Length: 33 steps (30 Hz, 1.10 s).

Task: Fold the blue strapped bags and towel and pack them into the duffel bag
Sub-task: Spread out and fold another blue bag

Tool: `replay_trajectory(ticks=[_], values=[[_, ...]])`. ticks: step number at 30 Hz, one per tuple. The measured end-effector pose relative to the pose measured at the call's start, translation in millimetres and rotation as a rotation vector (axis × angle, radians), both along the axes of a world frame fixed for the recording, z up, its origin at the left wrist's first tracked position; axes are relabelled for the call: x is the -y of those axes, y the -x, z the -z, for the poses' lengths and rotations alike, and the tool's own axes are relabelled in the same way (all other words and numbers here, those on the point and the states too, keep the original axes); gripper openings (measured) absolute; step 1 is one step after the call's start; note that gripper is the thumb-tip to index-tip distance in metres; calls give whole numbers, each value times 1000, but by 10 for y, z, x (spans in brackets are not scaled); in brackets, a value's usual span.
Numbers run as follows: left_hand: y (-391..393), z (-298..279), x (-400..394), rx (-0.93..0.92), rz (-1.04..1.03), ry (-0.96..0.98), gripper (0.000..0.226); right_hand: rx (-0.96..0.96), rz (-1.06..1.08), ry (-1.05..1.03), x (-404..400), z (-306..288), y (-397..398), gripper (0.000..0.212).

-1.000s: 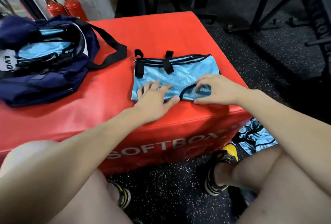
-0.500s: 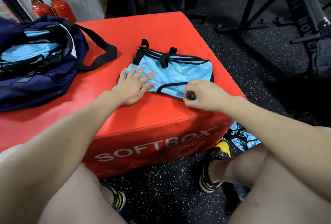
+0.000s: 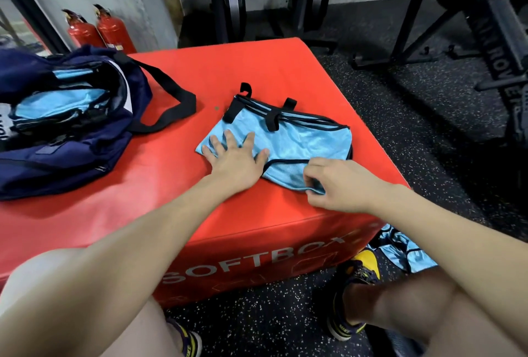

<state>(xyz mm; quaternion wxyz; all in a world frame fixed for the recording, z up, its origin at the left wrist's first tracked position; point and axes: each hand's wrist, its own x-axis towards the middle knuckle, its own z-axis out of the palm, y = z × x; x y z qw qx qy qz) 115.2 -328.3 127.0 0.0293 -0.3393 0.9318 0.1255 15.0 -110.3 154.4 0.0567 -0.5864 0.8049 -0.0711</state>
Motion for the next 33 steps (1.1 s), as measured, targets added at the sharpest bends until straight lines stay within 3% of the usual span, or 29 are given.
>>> replay_trajectory(ticks=[10, 14, 17, 21, 28, 33], values=[[64, -25, 687, 21, 490, 118, 80, 189, -23, 109, 148, 86, -207, 14], [31, -25, 851, 4, 444, 207, 81, 334, -60, 138, 193, 52, -233, 25], [-45, -34, 696, -183, 490, 248, 74, 372, -66, 135, 127, -98, -10, 13], [-193, -64, 182, -511, 793, 196, 39, 201, 9, 79, -82, -176, 502, 29], [-324, 33, -530, -430, 1020, 190, 58, 259, 65, -76, -224, -168, 812, 51], [-337, 55, -599, -530, 1009, 190, 34, 253, 62, -72, -299, -112, 890, 52]])
